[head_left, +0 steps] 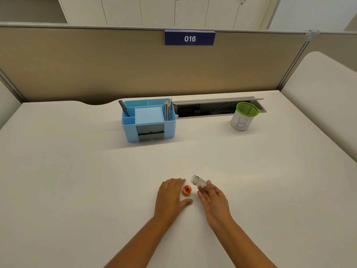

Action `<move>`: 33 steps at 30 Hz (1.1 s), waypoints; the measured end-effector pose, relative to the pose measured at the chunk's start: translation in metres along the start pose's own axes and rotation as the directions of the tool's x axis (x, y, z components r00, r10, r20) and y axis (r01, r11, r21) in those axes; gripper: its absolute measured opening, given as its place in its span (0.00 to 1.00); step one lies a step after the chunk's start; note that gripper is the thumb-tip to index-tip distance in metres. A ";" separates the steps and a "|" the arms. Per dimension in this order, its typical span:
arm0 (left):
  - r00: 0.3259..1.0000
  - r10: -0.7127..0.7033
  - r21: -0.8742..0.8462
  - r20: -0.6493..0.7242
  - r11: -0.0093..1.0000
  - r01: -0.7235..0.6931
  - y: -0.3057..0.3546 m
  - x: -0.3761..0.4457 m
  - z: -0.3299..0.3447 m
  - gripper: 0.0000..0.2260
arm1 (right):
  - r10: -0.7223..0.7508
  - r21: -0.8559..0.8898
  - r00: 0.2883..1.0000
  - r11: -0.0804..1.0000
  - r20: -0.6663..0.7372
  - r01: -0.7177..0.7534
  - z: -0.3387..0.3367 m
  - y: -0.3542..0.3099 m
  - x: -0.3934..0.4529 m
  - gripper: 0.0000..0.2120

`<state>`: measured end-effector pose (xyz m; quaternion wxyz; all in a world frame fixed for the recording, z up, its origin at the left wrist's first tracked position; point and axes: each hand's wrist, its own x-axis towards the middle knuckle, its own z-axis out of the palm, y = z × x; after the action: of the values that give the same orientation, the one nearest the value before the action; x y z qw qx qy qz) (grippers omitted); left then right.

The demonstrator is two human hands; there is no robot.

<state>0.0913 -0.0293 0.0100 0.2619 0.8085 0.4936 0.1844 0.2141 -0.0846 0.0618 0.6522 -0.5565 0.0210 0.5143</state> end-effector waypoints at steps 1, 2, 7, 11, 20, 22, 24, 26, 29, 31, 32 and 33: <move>1.000 0.001 0.004 -0.008 1.000 -0.001 0.003 0.001 0.002 0.25 | -0.002 0.001 1.000 1.000 -0.002 0.002 -0.001 0.001 0.000 0.18; 0.999 -0.013 -0.015 -0.030 1.000 0.012 0.005 0.003 0.002 0.22 | -0.004 0.004 1.000 1.000 -0.001 0.004 -0.001 0.002 0.000 0.18; 0.987 -0.156 -0.146 -0.022 0.978 0.152 0.012 0.010 -0.014 0.08 | -0.032 0.004 1.000 0.999 -0.002 0.032 -0.005 0.002 -0.001 0.18; 0.990 -0.137 -0.190 -0.039 0.973 0.127 0.011 0.008 -0.033 0.06 | -0.133 -0.067 0.991 0.989 0.032 0.135 -0.003 0.000 -0.006 0.16; 0.987 -0.036 -0.163 -0.156 0.987 0.010 0.013 -0.011 -0.057 0.13 | -0.386 -0.374 0.907 0.826 0.170 0.422 0.016 -0.005 -0.023 0.11; 0.988 -0.027 -0.155 -0.151 0.988 0.004 0.013 -0.014 -0.061 0.14 | -0.424 -0.395 0.881 0.788 0.209 0.472 0.019 -0.008 -0.025 0.12; 0.990 -0.020 -0.145 -0.143 0.989 -0.001 0.013 -0.015 -0.066 0.14 | -0.450 -0.404 0.857 0.756 0.250 0.514 0.021 -0.010 -0.028 0.12; 0.991 -0.012 -0.152 -0.133 0.988 -0.009 0.013 -0.015 -0.071 0.14 | -0.464 -0.406 0.841 0.736 0.279 0.541 0.022 -0.013 -0.030 0.13; 0.991 -0.022 -0.175 -0.133 0.985 -0.001 0.012 -0.015 -0.076 0.16 | -0.463 -0.439 0.817 0.690 0.344 0.576 0.024 -0.013 -0.031 0.14; 0.993 -0.019 -0.184 -0.114 0.983 -0.003 0.014 -0.014 -0.077 0.18 | -0.457 -0.452 0.808 0.671 0.373 0.588 0.025 -0.010 -0.032 0.14; 0.995 -0.017 -0.201 -0.102 0.980 -0.004 0.015 -0.014 -0.079 0.18 | -0.457 -0.450 0.805 0.670 0.378 0.591 0.025 -0.009 -0.032 0.14; 0.996 -0.017 -0.230 -0.092 0.973 -0.005 0.015 -0.013 -0.080 0.18 | -0.459 -0.446 0.803 0.669 0.381 0.595 0.025 -0.009 -0.033 0.14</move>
<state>0.0516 -0.0277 0.0826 0.3309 0.7619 0.4830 0.2770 0.1914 -0.0854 0.0973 0.5844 -0.6347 -0.3667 0.3481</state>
